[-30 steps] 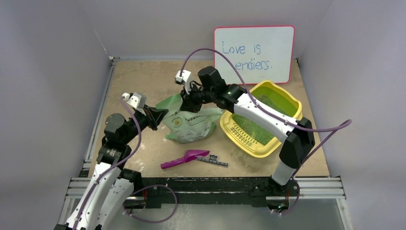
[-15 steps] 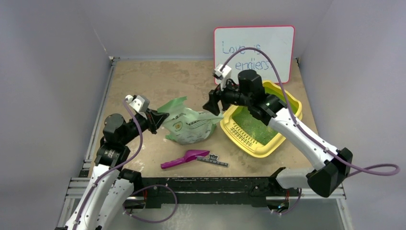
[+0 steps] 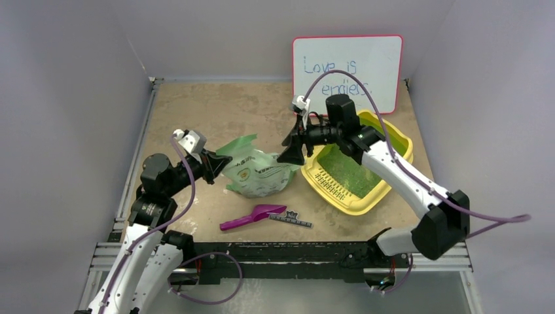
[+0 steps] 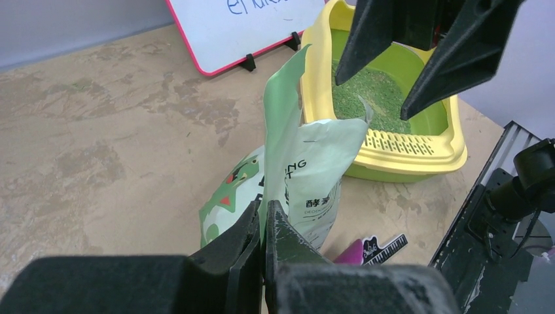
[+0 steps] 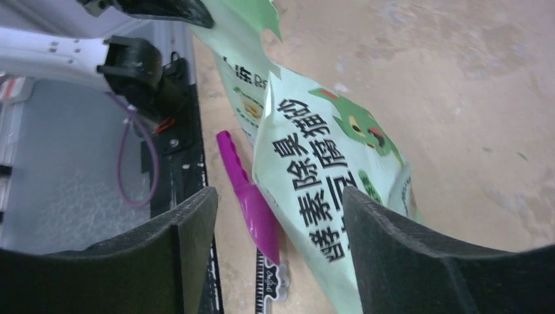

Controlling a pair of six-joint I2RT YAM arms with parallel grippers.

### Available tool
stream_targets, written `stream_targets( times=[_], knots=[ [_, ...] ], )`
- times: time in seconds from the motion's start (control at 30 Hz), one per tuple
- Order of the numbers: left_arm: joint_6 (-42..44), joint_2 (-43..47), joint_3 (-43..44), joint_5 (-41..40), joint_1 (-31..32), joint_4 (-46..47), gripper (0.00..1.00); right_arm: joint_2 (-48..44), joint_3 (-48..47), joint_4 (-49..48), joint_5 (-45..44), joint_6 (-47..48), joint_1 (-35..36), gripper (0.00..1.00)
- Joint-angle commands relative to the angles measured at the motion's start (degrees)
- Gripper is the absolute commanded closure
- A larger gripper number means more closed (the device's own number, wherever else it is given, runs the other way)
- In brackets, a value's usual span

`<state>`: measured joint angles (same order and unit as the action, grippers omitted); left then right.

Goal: Fill the litter box with clean litter
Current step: Open the cat litter bag at the center of the board.

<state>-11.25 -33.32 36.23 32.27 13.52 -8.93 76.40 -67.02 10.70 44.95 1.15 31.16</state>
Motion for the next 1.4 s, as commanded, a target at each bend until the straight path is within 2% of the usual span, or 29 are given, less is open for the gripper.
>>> stream_targets(
  times=[0.0,0.07,0.17,0.23,0.43,0.5,0.57,0.67,0.7,0.73,0.83,0.97,1.07,1.17,1.37],
  knots=[
    [1.8,0.2,3.3,0.9,-0.1,0.8,1.0,6.3,-9.1,8.6,15.5,8.2,-0.3,0.35],
    [2.1,0.1,3.5,0.3,-0.2,0.3,1.0,8.5,-12.4,15.4,16.8,14.7,-0.2,0.42],
    [2.2,0.1,3.9,-1.1,-0.2,0.0,1.0,9.2,-12.7,18.2,17.6,16.4,0.0,0.55],
    [1.9,0.1,3.8,-1.9,-0.2,0.5,1.0,8.9,-12.1,18.9,17.9,16.7,0.1,0.59],
    [0.9,-0.4,4.1,-2.7,-0.2,1.4,1.0,9.5,-11.8,20.2,12.9,17.1,3.8,0.59],
    [0.7,-0.4,4.2,-3.3,-0.2,1.2,1.0,10.2,-12.3,21.4,10.3,18.0,6.3,0.63],
    [0.5,-0.3,4.3,-4.0,-0.2,1.0,1.0,10.8,-13.1,22.5,6.5,19.3,8.8,0.8],
    [0.2,-0.3,4.6,-5.4,-0.2,0.6,1.0,10.5,-12.5,20.7,-2.2,17.4,11.5,0.97],
    [0.2,-0.3,4.6,-5.9,-0.2,0.3,1.0,10.0,-11.9,19.7,-6.1,16.9,12.9,1.0],
    [0.1,-0.2,4.8,-6.3,-0.2,0.1,1.0,9.2,-11.2,18.7,-10.6,16.9,14.5,1.0],
    [0.0,0.4,5.1,-7.9,-0.2,-0.7,1.0,5.2,-6.8,12.0,-32.3,17.1,19.8,1.0],
    [-0.1,1.4,4.0,-5.7,-0.2,1.2,1.0,0.9,-1.0,-0.3,-58.7,15.5,21.4,1.0],
    [-0.1,1.4,3.5,-2.7,-0.2,2.2,1.0,-1.1,1.6,-9.7,-68.4,15.3,21.5,1.0],
    [0.2,0.9,3.5,-0.2,-0.2,2.3,1.0,-2.7,4.1,-17.3,-71.6,15.5,21.5,1.0],
    [1.4,0.1,4.0,0.5,-0.2,0.8,1.0,-4.3,8.3,-21.8,-66.6,14.8,21.7,1.0]
  ],
)
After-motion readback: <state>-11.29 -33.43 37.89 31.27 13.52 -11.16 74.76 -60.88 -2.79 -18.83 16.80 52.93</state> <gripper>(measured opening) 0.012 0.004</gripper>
